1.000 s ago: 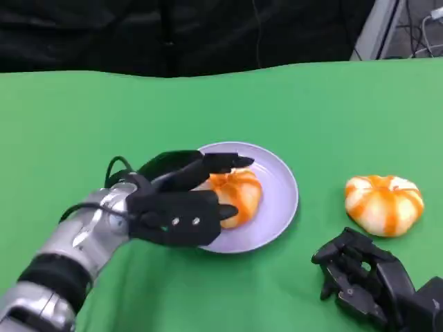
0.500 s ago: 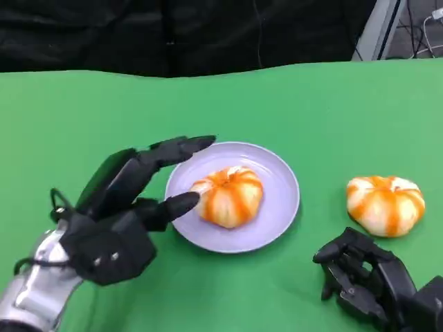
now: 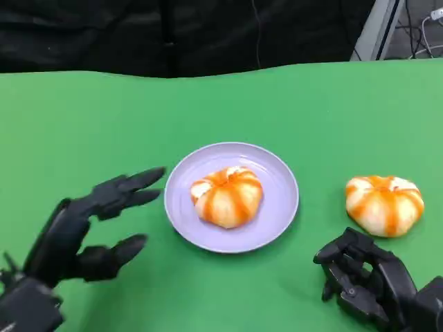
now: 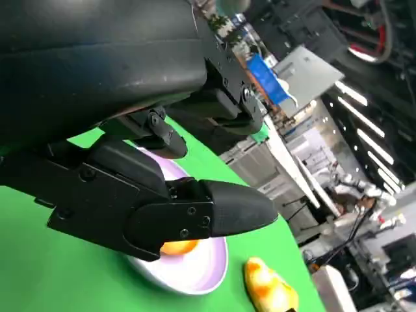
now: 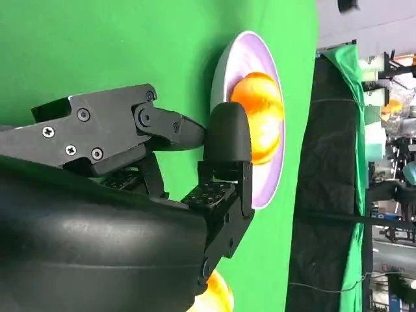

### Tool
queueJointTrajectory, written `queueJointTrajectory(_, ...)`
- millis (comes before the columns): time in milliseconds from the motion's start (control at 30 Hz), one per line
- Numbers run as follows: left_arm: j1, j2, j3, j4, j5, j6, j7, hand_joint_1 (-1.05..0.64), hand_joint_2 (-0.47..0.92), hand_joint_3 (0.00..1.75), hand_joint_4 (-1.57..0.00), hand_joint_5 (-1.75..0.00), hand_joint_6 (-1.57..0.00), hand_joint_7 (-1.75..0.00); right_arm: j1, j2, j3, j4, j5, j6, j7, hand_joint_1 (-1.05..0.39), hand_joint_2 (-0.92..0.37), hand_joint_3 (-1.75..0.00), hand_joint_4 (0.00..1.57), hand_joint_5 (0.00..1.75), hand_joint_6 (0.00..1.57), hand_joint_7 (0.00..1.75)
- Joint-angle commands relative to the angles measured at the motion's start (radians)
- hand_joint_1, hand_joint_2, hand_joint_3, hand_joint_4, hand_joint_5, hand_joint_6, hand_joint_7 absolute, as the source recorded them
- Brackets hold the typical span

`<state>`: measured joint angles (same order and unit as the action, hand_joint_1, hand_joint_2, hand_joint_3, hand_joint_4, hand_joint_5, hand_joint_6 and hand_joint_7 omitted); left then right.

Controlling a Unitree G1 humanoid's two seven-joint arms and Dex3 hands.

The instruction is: Grasp the bread from the table and place it into the plate.

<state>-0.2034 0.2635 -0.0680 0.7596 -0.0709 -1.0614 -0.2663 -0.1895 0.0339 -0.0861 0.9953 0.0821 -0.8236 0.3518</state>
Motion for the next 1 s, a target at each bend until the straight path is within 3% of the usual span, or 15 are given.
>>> queueJointTrajectory(33, 0.027, -0.015, 0.043, 0.059, -0.120, -0.058, -0.096, -0.72, 0.92, 0.51, -0.77, -0.03, -0.56, -0.01, 0.005, -0.017, -0.007, 0.014, 0.006, 0.013, 0.001, -0.31, -0.92, -0.51, 0.71, 1.75, 0.65, 1.45)
queueJointTrajectory(367, 0.072, -0.048, 0.178, 0.163, -0.292, -0.081, -0.290, -0.65, 0.92, 0.50, -0.78, -0.01, -0.52, 0.00, 0.008, -0.028, -0.021, 0.007, 0.013, 0.008, 0.009, -0.29, -0.92, -0.53, 0.71, 1.75, 0.65, 1.44)
queueJointTrajectory(1000, 0.061, -0.068, 0.278, 0.197, -0.292, -0.084, -0.376, -0.65, 0.92, 0.51, -0.78, -0.01, -0.53, 0.00, 0.008, -0.027, -0.028, 0.008, 0.024, 0.008, 0.026, -0.29, -0.92, -0.54, 0.72, 1.75, 0.65, 1.44)
